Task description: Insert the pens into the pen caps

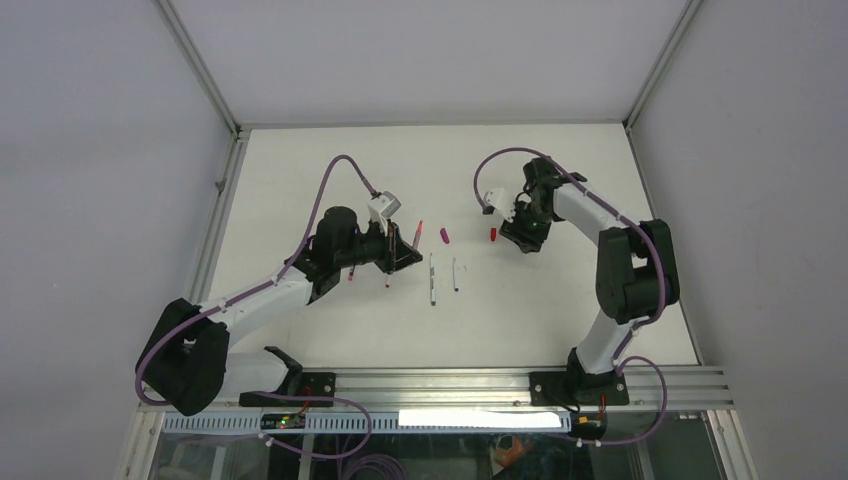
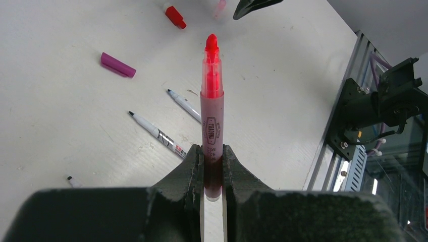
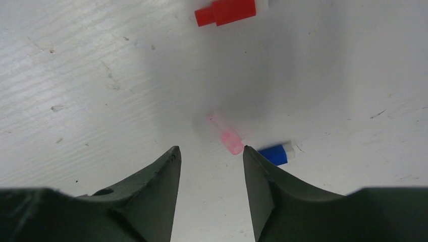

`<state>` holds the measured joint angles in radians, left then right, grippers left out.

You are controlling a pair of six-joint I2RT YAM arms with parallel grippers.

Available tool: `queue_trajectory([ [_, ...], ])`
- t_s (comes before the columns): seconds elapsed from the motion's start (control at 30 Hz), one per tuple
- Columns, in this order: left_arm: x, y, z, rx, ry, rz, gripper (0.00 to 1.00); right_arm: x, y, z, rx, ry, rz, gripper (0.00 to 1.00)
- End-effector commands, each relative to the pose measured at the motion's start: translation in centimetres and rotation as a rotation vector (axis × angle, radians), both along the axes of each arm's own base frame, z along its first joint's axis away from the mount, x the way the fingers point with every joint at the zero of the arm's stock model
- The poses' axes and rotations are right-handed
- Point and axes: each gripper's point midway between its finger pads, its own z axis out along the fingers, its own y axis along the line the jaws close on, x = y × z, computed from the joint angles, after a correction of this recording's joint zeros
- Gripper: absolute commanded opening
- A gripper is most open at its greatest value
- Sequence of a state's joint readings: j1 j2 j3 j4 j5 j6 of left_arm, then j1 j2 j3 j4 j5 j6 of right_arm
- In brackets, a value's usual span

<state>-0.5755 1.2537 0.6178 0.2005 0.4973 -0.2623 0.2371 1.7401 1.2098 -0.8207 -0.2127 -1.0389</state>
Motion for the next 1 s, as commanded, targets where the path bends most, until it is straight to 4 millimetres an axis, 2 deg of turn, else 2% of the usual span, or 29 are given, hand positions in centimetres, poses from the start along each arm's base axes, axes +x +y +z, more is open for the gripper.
queue_trajectory([
  [0.0, 0.2, -0.1, 1.0, -0.007, -0.058, -0.009, 0.0, 2.1, -0.7, -0.2, -0.034, -0.088, 0.013, 0.51],
  [0.67, 0.2, 0.0, 0.8, 0.0, -0.059, -0.004, 0.0, 1.6, -1.2, -2.1, -0.055, -0.051, -0.025, 0.45],
  [0.97, 0.2, 0.0, 0.7, 0.001, -0.059, -0.003, 0.0, 1.4, -0.8, -3.0, -0.056, -0.037, -0.036, 0.36],
])
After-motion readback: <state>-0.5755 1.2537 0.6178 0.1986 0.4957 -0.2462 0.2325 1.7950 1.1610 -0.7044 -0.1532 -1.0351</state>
